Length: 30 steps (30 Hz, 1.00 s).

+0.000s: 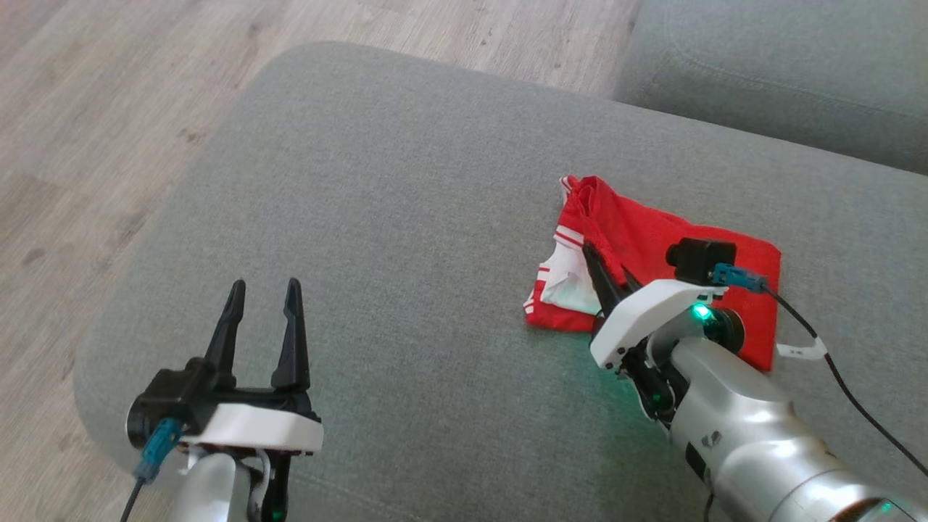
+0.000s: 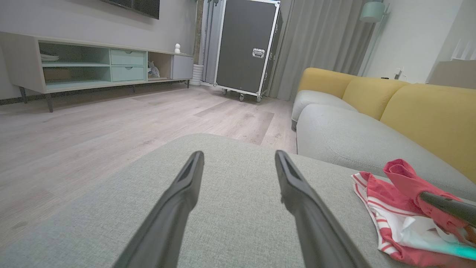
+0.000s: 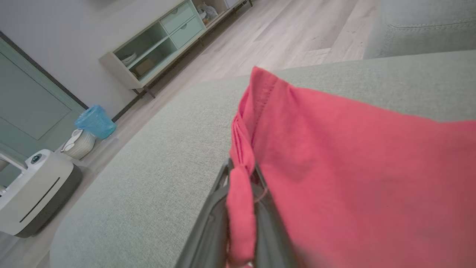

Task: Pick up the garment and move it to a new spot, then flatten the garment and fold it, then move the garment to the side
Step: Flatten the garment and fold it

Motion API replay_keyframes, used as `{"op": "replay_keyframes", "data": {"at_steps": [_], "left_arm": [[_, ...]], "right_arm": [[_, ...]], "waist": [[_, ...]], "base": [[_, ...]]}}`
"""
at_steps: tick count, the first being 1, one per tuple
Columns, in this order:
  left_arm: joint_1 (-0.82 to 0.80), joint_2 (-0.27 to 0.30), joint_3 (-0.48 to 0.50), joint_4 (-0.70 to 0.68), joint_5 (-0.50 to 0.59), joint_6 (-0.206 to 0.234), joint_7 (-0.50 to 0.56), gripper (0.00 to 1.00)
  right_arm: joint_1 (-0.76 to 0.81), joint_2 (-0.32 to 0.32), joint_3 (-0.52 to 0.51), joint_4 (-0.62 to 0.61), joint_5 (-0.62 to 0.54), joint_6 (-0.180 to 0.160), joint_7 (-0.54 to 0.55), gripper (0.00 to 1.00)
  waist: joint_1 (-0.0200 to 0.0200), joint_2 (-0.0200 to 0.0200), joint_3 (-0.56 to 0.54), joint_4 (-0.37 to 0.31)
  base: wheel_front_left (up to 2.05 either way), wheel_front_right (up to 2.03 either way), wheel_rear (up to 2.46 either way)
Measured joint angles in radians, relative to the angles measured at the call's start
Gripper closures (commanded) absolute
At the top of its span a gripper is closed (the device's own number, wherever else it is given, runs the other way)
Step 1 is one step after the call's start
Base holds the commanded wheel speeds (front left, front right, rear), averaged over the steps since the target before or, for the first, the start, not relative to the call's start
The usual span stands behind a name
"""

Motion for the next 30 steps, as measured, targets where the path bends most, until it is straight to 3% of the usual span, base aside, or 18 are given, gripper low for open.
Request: {"op": "replay_keyframes", "data": {"at_steps": [1,2,3,10,14,21,30], "left_arm": [[0.000,0.000,-0.001,0.000,0.000,0.000,0.000,0.00],[0.000,0.000,-0.001,0.000,0.000,0.000,0.000,0.00],[-0.001,0.000,-0.002,0.000,0.000,0.000,0.000,0.00],[-0.009,0.000,0.001,0.001,0.000,0.000,0.000,0.00],[-0.011,0.000,0.008,-0.001,0.000,0.001,0.000,0.00],[-0.011,-0.001,0.032,-0.023,0.000,0.001,0.000,0.00],[-0.003,-0.001,0.059,-0.053,0.000,0.005,0.000,0.00]], "right_arm": [[-0.005,0.000,0.006,0.001,0.007,0.000,-0.001,1.00],[-0.005,0.000,0.006,0.001,0.007,0.000,-0.001,0.41],[-0.011,0.000,0.010,-0.002,0.016,0.000,-0.006,0.00],[-0.020,0.002,0.068,-0.108,0.082,0.000,-0.007,0.00],[-0.046,0.002,0.018,-0.106,0.052,0.000,-0.007,0.00],[-0.087,-0.005,-0.230,-0.110,-0.287,0.000,-0.007,0.00],[0.119,-0.044,-0.579,-0.341,-0.680,0.000,-0.009,0.00]], "waist": [[0.0000,0.0000,0.003,0.002],[0.0000,0.0000,0.003,0.002],[0.0000,0.0000,0.006,0.003],[0.0000,0.0000,0.011,-0.022],[0.0000,0.0000,0.003,-0.059],[0.0000,0.0000,-0.017,-0.154],[0.0000,0.0000,-0.035,-0.291]], "base": [[0.00,0.00,0.00],[0.00,0.00,0.00],[0.00,0.00,0.00],[0.00,0.00,0.00],[0.00,0.00,0.00],[0.00,0.00,0.00],[0.00,0.00,0.00]]}}
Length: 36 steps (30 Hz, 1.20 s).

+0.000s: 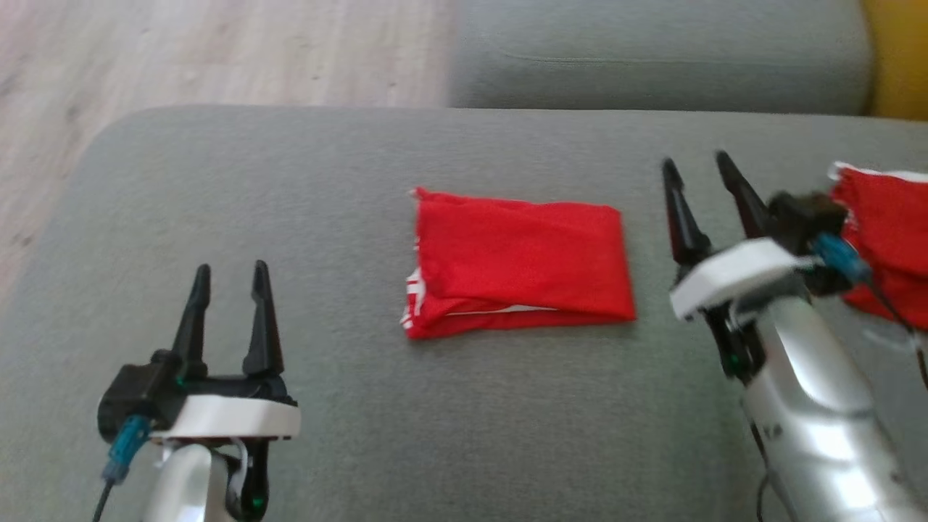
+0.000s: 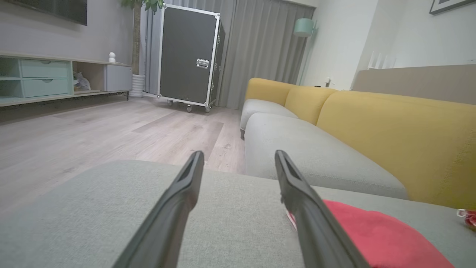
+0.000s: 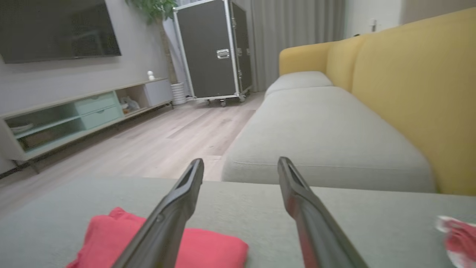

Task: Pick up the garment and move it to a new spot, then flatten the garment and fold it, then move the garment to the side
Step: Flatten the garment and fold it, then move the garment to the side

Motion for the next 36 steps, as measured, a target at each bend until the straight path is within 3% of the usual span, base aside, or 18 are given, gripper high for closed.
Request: {"op": "replay_keyframes", "data": {"at_steps": [5,9,21,28,36], "left_arm": [[0.005,0.000,0.018,-0.013,0.000,0.001,0.000,0.00],[0.007,-0.001,0.039,-0.018,0.000,0.003,0.000,0.00],[0.044,-0.001,0.044,-0.022,-0.010,0.012,0.000,0.00],[0.043,-0.001,0.033,-0.021,-0.010,0.012,0.000,0.00],[0.018,-0.001,-0.017,-0.010,-0.007,0.012,0.000,0.00]], "right_arm": [[0.122,0.019,-0.122,-0.143,-0.129,0.000,-0.001,0.00],[0.208,0.044,-0.158,-0.233,-0.189,0.000,-0.001,0.00],[0.327,0.054,-0.144,-0.338,-0.145,0.000,-0.001,0.00],[0.325,0.054,-0.144,-0.341,-0.149,0.000,-0.001,0.00],[0.212,0.054,-0.088,-0.145,-0.080,0.000,0.009,0.00]], "waist": [[0.0000,0.0000,0.001,-0.067],[0.0000,0.0000,0.006,-0.112],[0.0000,0.0000,0.013,-0.179],[0.0000,0.0000,0.022,-0.163],[0.0000,0.0000,0.063,-0.104]], "base": [[0.00,0.00,0.00],[0.00,0.00,0.00],[0.00,0.00,0.00],[0.00,0.00,0.00],[0.00,0.00,0.00]]}}
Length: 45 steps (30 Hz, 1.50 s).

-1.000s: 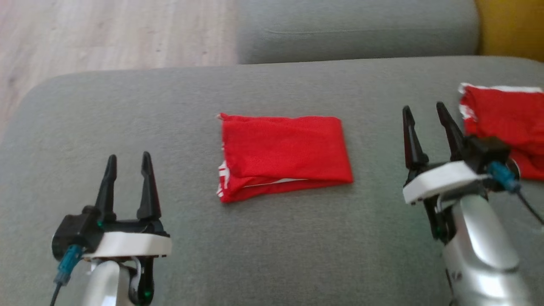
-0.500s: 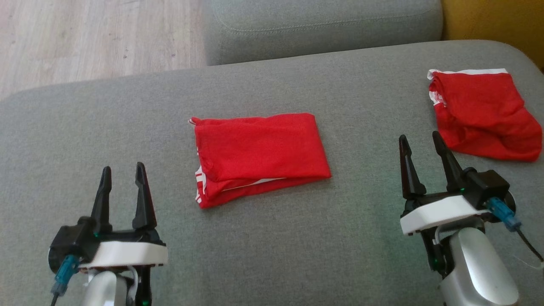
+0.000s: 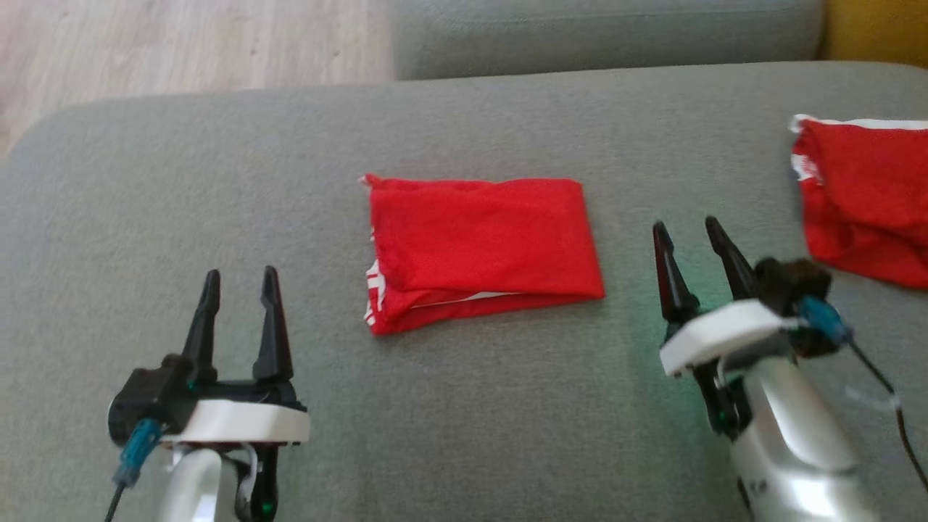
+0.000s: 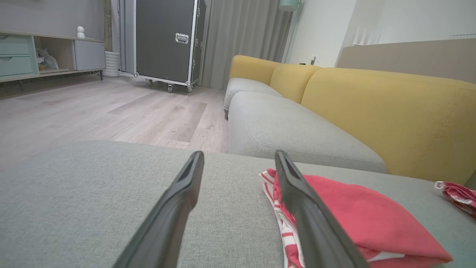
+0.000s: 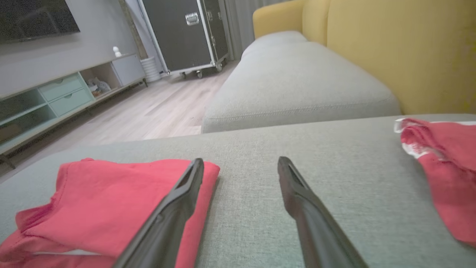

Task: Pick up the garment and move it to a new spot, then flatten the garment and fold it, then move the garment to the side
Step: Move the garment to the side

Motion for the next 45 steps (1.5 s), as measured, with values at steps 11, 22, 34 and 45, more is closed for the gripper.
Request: {"op": "replay_keyframes", "data": {"at_steps": [11,22,34,45], "left_arm": [[-0.043,-0.001,-0.049,0.025,0.001,-0.009,0.000,0.00],[-0.048,-0.001,-0.066,0.033,0.000,-0.009,0.000,0.00],[-0.048,-0.001,-0.066,0.029,0.000,-0.009,0.000,0.00],[-0.028,-0.001,-0.079,0.004,-0.009,-0.008,0.000,0.00]], "right_arm": [[-0.213,-0.002,0.096,0.333,0.163,0.000,0.124,0.00],[-0.328,-0.008,0.219,0.562,0.202,0.000,0.146,1.00],[-0.369,-0.005,0.280,0.602,0.081,0.000,0.010,1.00],[-0.370,-0.056,0.292,0.491,-0.094,0.000,-0.007,1.00]], "waist": [[0.0001,0.0000,0.048,0.106],[0.0000,0.0000,0.052,0.169],[0.0000,0.0000,0.012,0.070],[-0.0001,0.0000,-0.025,-0.073]], "base": [[0.00,0.00,0.00],[0.00,0.00,0.00],[0.00,0.00,0.00],[0.00,0.00,0.00]]}}
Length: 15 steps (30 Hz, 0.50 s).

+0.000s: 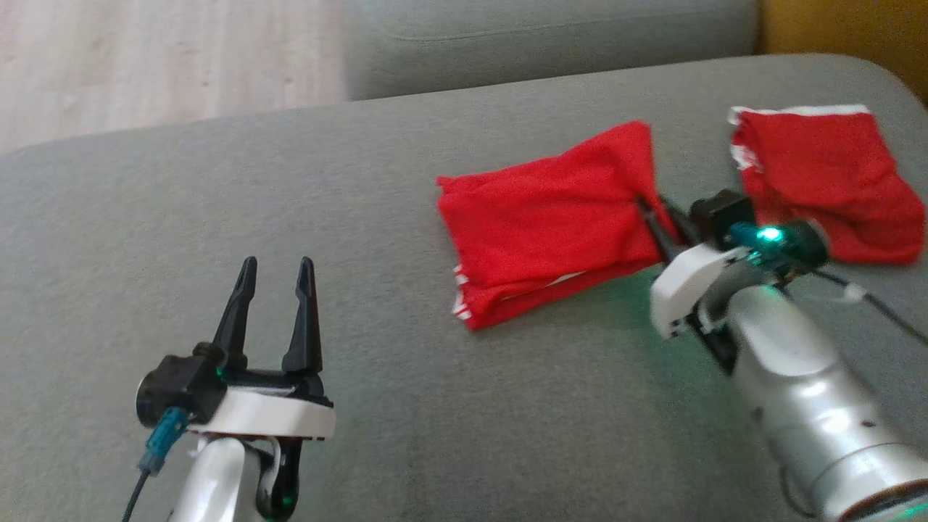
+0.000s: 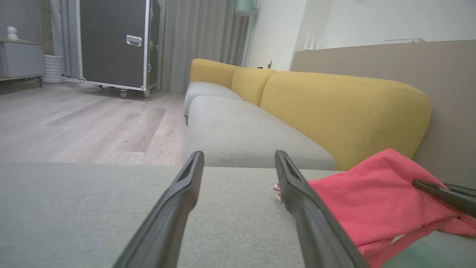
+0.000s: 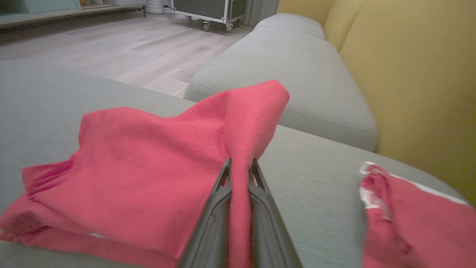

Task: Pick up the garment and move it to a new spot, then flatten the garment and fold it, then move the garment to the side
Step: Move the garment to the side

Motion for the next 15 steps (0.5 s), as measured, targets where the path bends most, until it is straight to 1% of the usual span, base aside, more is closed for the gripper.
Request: {"op": "replay_keyframes", "data": {"at_steps": [4,7,12,15], "left_arm": [[-0.004,0.000,-0.002,-0.012,0.000,0.000,0.000,0.00],[-0.021,0.000,-0.004,-0.021,0.003,0.000,0.000,0.00],[-0.085,0.000,-0.002,-0.039,0.012,0.000,0.000,0.00],[-0.125,0.000,-0.006,-0.039,0.020,0.000,0.000,0.00]], "right_arm": [[-0.003,-0.072,-0.001,-0.069,-0.046,0.000,0.000,1.00],[-0.019,-0.126,-0.002,-0.096,-0.071,0.000,0.003,1.00],[-0.100,-0.213,-0.020,-0.150,-0.087,0.000,0.046,1.00],[-0.147,-0.260,-0.045,-0.158,-0.090,0.000,0.079,1.00]], "waist": [[0.0000,0.0000,0.014,-0.054],[0.0001,0.0000,0.045,-0.082],[0.0002,0.0000,0.112,-0.120],[0.0003,0.0000,0.157,-0.137]], "base": [[0.00,0.00,0.00],[0.00,0.00,0.00],[0.00,0.00,0.00],[0.00,0.00,0.00]]}}
